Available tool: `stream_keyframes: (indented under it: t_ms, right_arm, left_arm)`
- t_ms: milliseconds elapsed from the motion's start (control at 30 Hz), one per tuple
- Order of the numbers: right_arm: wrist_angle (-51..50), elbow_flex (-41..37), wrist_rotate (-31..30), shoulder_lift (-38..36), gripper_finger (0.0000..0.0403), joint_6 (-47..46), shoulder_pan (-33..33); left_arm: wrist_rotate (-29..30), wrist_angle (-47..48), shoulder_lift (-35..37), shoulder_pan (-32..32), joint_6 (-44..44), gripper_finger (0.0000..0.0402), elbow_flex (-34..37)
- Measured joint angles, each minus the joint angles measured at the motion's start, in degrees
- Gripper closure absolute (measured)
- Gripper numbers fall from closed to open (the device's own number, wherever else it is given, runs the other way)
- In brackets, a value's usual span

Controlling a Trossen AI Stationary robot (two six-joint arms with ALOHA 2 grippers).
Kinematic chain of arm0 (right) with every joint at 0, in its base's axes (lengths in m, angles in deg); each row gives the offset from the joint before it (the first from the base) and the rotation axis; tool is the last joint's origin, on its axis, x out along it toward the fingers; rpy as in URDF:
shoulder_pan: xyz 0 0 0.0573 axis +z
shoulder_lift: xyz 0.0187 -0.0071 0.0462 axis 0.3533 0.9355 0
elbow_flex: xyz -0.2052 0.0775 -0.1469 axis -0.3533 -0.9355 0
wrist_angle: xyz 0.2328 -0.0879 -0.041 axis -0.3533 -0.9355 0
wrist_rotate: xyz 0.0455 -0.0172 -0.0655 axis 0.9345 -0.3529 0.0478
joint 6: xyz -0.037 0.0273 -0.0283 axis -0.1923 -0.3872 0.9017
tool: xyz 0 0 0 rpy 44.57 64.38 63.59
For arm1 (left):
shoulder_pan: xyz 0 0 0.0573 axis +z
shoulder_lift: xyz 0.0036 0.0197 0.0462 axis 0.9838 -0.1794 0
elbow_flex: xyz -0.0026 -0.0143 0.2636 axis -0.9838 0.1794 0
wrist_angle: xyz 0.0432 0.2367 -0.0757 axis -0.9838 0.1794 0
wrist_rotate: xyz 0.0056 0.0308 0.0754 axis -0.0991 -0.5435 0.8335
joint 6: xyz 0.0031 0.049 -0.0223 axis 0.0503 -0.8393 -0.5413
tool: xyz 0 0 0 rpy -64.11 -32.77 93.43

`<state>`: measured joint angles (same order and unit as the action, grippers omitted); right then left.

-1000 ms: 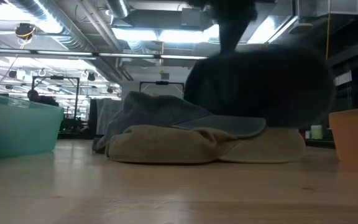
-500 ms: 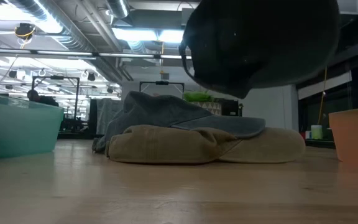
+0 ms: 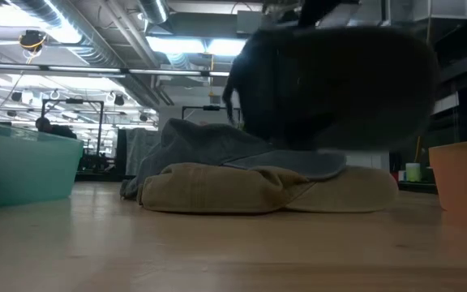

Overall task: Pick & Place hat
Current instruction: Put the blue cap into the orange bin

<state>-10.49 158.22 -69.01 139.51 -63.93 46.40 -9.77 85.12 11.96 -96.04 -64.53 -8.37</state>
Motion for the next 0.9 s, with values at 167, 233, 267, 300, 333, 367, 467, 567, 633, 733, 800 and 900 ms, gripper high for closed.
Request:
stream_keyframes:
  t_ms: [167,233,267,300,333,367,467,567,633,733,800,900]
  right_arm:
    - [20.76,-12.66,2.49,0.1,0.0393,3.89,1.45]
    - [29.43,-15.75,3.2,0.11,0.0393,5.02,2.23]
    - [33.57,-16.86,3.94,0.11,0.0393,5.25,2.58]
    - [37.0,-17.72,4.93,0.1,0.0393,5.19,2.85]
    - [39.6,-18.39,5.93,0.1,0.0392,4.54,3.08]
    - [41.53,-18.83,7.04,0.1,0.0391,3.01,3.16]
    - [42.56,-19.02,9.24,0.1,0.0377,-5.29,3.15]
    - [42.08,-19.02,12.44,0.1,0.0346,-13.35,2.92]
    - [42.14,-19.02,15.82,0.1,0.0318,-16.92,2.89]
    - [42.14,-19.02,21.31,0.1,0.0276,-23.14,2.92]
    - [42.19,-19.02,23.76,0.1,0.0251,-27.97,2.95]
    - [42.21,-19.02,26.7,0.06,0.0224,-37.8,3.25]
  left_arm:
    - [0.21,2.0,0.0,-0.9,2.19,0.0397,0.0]
    - [0.21,2.0,0.0,-0.97,2.74,0.0397,0.0]
    - [0.22,2.06,0.0,-0.95,2.79,0.0397,0.0]
    - [0.23,2.16,0.0,-0.95,2.88,0.0397,0.0]
    - [0.25,2.14,0.0,-0.95,2.89,0.0396,0.0]
    - [0.25,2.13,0.0,-0.95,2.87,0.0396,0.0]
    - [0.9,1.89,0.0,-0.95,2.87,0.0396,0.0]
    - [2.31,1.76,0.0,-0.95,2.78,0.0396,0.0]
    - [3.39,1.58,-0.01,-0.88,0.91,0.0396,0.0]
    - [4.87,0.26,-0.04,-0.2,-2.09,0.0396,0.0]
    - [5.02,0.39,-0.04,0.43,-2.48,0.0396,0.0]
    - [5.06,0.41,-0.04,1.29,-4.25,0.0396,0.0]
